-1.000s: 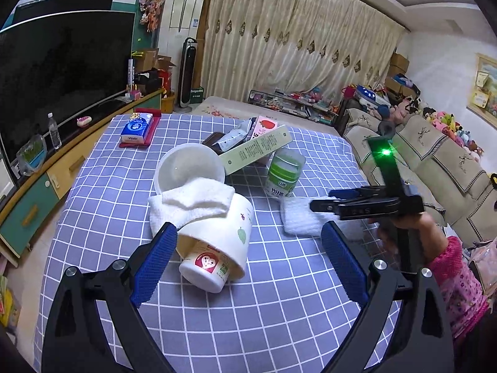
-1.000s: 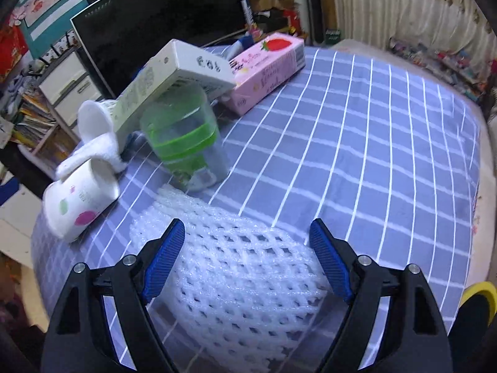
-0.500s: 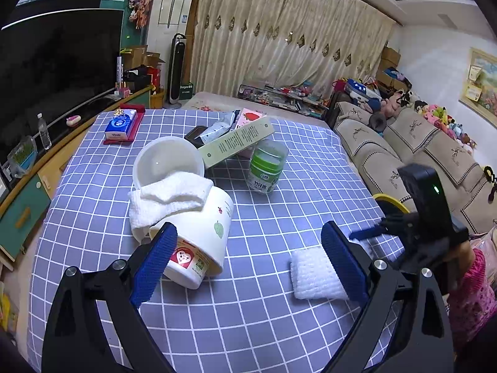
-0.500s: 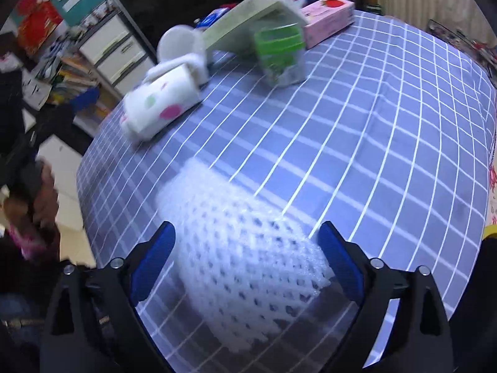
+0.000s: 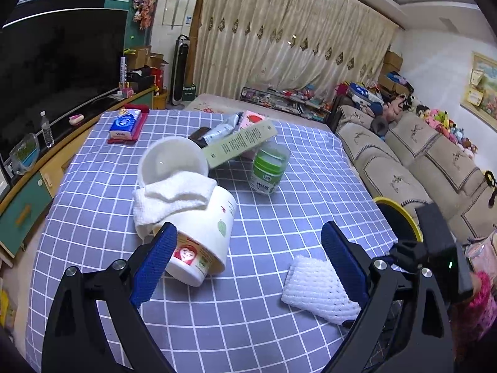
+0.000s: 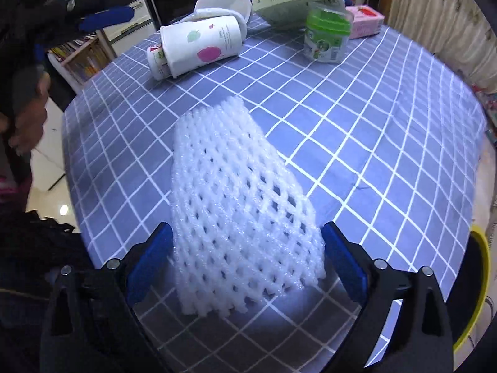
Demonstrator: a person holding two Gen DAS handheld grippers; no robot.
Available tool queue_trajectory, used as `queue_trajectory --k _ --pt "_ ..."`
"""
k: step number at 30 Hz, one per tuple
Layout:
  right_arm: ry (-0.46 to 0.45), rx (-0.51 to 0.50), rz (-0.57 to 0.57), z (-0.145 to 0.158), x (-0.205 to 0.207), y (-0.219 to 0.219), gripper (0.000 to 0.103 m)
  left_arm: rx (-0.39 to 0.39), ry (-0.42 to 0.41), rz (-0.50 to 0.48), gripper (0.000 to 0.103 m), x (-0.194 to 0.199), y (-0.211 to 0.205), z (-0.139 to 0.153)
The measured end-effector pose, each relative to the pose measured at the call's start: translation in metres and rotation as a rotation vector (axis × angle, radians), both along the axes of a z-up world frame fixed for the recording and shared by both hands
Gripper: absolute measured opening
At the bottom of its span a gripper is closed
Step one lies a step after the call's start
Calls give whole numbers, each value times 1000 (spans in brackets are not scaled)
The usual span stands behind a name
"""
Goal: Collect trash
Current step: 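Grasp the white foam fruit net with the right gripper, then carry the foam net into the bin and open the right gripper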
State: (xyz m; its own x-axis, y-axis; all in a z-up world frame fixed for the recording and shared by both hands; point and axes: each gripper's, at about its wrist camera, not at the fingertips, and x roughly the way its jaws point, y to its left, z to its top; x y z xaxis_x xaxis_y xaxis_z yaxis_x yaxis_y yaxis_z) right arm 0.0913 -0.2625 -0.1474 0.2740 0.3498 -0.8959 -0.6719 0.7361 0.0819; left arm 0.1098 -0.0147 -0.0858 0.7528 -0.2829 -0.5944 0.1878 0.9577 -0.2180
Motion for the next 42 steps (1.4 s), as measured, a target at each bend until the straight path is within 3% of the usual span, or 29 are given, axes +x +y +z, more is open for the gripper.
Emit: queue_trajectory --k 4,7,10,16,24,31,35,41,42 --pt "-34 19 -26 3 -3 -5 72 -2 -12 21 92 -3 7 5" --pt "-48 53 -53 7 -4 -13 34 -1 -20 34 92 -6 11 7" --pt "-62 87 -110 12 -6 -27 21 -2 -17 37 92 -8 11 9" --pt "-45 179 -260 13 1 -45 20 6 -15 26 92 -11 8 9" --pt "-137 267 -534 40 3 -126 20 21 -9 8 92 -7 -1 7" --pt "-131 164 -886 26 19 -224 21 28 10 -9 92 -2 -10 1" --pt "-90 107 -996 7 31 -257 22 36 21 -14 92 1 -14 -2" --pt "-42 47 -1072 -20 48 -279 25 47 35 -15 93 6 -18 -6" --pt "-38 42 -1080 -25 49 -282 33 49 37 -15 93 7 -19 -6"
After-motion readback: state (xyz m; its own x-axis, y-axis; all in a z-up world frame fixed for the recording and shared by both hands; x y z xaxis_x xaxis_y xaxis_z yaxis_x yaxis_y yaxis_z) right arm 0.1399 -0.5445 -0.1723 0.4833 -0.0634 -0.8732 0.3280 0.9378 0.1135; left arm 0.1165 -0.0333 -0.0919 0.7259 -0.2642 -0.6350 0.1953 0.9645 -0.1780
